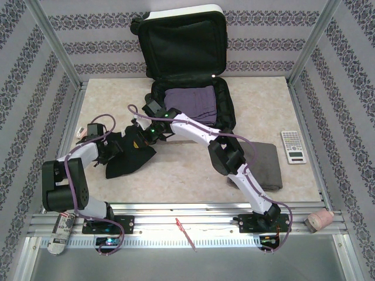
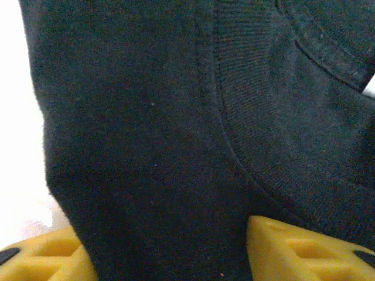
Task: Pack the luggage
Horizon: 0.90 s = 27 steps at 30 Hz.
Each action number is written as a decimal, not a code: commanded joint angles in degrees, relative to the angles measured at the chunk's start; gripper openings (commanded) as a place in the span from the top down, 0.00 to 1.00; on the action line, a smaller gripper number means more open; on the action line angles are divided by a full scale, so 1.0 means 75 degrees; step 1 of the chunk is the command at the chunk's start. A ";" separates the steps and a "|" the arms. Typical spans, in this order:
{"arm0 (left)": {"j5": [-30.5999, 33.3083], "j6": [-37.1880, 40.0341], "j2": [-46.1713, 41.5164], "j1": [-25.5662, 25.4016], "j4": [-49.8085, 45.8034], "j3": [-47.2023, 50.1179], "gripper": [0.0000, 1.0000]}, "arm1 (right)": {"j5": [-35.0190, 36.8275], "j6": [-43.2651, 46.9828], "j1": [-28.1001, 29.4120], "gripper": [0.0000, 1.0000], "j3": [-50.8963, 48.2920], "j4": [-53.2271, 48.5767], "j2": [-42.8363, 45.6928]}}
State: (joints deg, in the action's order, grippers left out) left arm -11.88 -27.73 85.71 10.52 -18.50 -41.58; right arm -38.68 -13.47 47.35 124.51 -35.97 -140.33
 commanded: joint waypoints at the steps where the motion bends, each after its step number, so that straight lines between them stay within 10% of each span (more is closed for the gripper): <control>1: 0.0006 0.0158 0.0146 -0.0138 -0.0126 -0.0131 0.59 | -0.0272 0.0106 -0.0013 1.00 -0.0029 -0.0039 -0.0022; 11: 0.0544 0.0221 -0.0659 -0.0138 -0.0612 -0.0231 0.96 | -0.0187 0.0073 -0.0032 1.00 -0.0109 0.0084 0.0157; 27: 0.0007 -0.0003 -0.2799 -0.0132 -0.1603 -0.1270 1.00 | -0.0302 0.0297 -0.0177 1.00 -0.0048 0.0141 0.1354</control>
State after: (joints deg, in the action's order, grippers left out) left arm -10.50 -27.07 67.48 10.11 -28.60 -47.46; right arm -38.68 -13.04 46.76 124.05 -35.81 -135.74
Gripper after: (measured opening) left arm 0.138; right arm 0.074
